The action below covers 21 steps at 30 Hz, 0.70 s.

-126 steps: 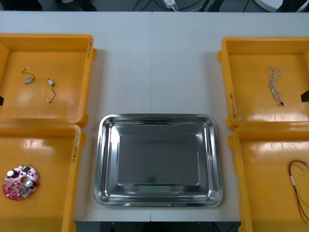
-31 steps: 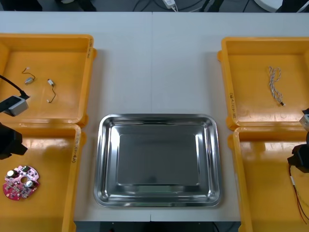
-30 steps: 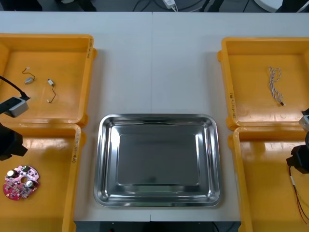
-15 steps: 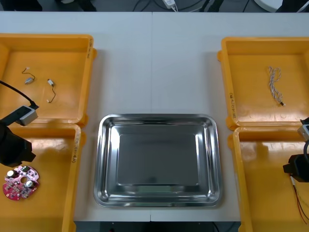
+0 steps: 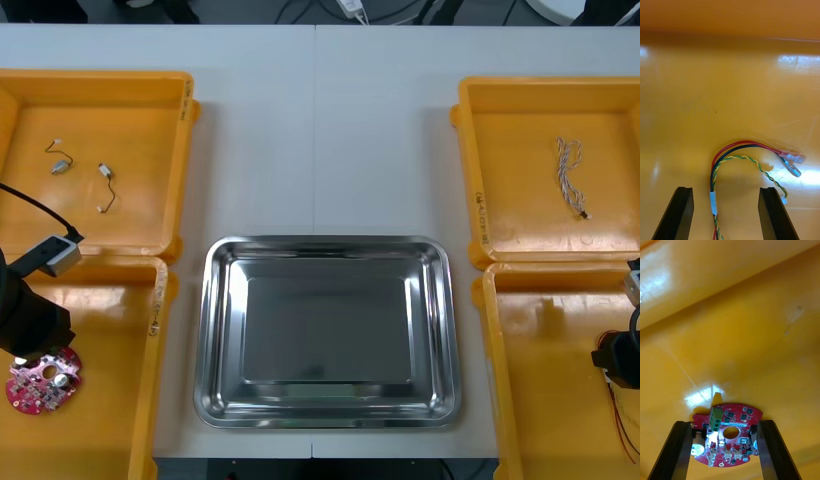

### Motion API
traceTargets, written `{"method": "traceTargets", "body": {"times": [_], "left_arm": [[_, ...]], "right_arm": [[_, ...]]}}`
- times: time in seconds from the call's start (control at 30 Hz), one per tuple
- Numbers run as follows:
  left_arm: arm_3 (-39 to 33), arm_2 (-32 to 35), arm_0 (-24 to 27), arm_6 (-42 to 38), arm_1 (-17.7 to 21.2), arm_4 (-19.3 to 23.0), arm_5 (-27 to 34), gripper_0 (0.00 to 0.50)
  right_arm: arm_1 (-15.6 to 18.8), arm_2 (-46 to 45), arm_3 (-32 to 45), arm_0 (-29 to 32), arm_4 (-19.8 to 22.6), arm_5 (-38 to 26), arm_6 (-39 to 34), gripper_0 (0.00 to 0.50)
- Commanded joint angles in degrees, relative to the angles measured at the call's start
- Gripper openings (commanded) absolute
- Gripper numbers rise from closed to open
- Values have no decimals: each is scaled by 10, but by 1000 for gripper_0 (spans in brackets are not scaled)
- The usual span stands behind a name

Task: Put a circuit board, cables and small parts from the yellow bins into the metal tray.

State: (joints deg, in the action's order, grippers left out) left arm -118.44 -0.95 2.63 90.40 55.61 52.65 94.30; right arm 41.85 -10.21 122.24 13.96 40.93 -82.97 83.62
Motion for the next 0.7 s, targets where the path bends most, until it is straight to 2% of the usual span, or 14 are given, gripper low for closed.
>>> {"method": "traceTargets", "body": {"times": [0.03, 0.27, 0.7], "left_arm": [[-15, -18, -13, 73, 22, -23, -19, 500], [-15, -32, -18, 79, 22, -29, -30, 500], [-15, -34, -43, 91, 29, -42, -47, 500]], "right_arm": [[-20, 17, 18, 13, -17, 4, 19, 500], [-41, 24, 18, 13, -33, 4, 17, 500], [-41, 29, 5, 29, -31, 43, 19, 500]]}}
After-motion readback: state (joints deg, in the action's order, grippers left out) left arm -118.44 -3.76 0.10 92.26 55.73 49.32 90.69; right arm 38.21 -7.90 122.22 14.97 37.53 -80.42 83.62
